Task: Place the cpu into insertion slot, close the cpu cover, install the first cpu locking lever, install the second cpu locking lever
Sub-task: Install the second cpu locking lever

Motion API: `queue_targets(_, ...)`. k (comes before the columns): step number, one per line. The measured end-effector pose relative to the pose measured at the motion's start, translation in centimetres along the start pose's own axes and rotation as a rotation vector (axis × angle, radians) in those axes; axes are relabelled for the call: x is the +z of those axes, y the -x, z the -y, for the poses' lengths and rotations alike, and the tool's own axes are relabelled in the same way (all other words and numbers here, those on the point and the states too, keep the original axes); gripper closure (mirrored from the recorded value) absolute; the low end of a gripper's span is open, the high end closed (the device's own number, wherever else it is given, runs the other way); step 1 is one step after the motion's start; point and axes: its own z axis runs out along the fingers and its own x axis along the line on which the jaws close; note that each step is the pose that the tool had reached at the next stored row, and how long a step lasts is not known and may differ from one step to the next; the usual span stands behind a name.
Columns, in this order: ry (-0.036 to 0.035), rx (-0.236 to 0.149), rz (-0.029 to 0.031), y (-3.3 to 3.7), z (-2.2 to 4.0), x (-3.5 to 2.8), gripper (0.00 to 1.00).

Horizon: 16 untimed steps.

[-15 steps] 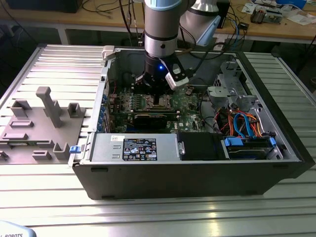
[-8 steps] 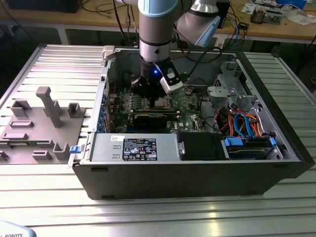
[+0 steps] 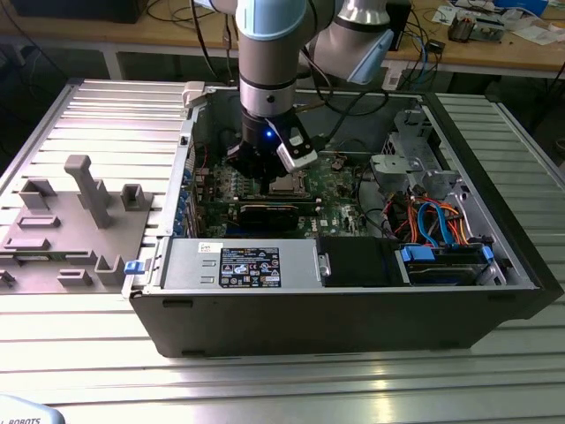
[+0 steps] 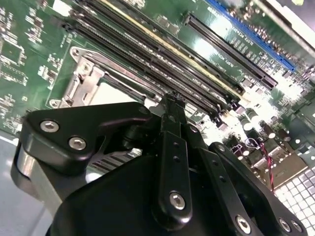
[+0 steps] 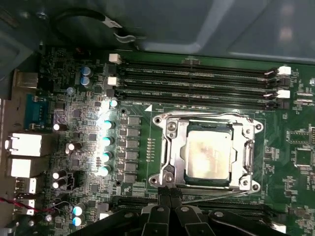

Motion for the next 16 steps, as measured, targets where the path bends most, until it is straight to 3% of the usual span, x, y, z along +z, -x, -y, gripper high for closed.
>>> queue_targets(3, 0.018, -0.003, 0.001, -0.54, 0.3, 0.2, 0.89)
queue_targets(9, 0.0306, -0.009, 0.0015, -0.65, 0.51, 0.65, 0.89)
queue_targets(16, 0.0528, -0.023, 0.0021, -0.71, 0.54, 1.17, 0.89)
